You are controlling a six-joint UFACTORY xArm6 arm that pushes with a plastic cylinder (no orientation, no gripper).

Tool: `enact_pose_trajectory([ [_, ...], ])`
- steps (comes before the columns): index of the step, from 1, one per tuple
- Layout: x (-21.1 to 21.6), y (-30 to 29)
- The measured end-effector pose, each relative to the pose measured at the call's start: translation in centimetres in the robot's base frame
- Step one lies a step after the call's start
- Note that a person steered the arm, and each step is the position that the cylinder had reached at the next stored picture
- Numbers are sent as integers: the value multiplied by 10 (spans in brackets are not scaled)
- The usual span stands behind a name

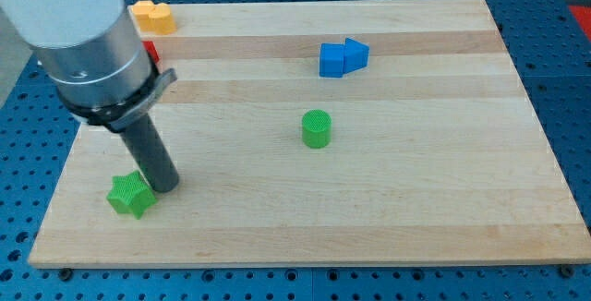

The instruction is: Point at the green circle

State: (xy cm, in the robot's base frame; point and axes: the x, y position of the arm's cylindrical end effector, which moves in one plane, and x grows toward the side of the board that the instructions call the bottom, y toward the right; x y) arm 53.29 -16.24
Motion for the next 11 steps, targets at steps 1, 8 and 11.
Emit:
enact_pose_trajectory([
  [1,1,-2],
  [8,-135,159],
  [11,-102,231],
])
